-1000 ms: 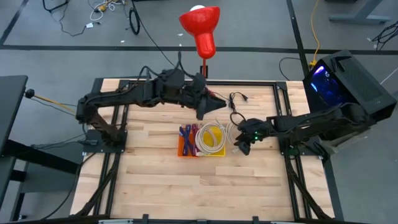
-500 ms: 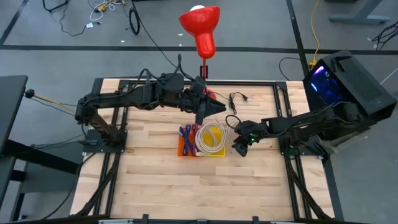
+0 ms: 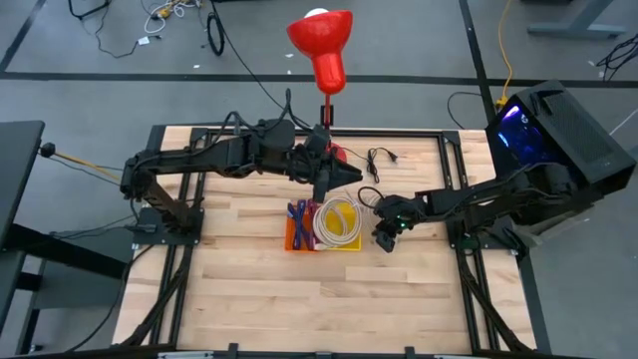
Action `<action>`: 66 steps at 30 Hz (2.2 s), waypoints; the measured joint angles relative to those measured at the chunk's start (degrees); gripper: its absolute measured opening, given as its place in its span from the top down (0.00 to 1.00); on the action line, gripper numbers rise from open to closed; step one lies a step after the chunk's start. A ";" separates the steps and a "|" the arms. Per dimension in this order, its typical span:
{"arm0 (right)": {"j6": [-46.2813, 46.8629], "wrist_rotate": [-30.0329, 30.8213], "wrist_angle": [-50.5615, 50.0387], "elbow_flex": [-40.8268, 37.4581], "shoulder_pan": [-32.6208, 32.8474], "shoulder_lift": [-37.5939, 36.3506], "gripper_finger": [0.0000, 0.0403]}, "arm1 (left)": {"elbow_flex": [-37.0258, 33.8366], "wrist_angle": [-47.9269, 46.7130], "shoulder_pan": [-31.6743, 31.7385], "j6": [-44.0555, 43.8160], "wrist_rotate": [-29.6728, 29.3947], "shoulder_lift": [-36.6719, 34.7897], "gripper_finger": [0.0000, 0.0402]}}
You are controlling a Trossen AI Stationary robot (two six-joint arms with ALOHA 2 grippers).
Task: Pick & Place USB Port
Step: Put the brown HDMI cable into the yellow bin
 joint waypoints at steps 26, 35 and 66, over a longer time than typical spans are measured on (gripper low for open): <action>0.38 2.29 -3.98 4.80 -0.19 -16.49 0.95 | 0.00 -3.41 0.38 1.07 -0.11 0.07 0.75; -3.45 2.78 -3.73 15.52 2.94 -15.79 0.95 | 0.00 -3.82 2.00 1.33 0.13 0.05 0.75; 0.45 3.57 15.79 16.20 7.57 3.97 0.95 | 0.09 -7.45 5.43 3.02 1.49 -2.96 0.75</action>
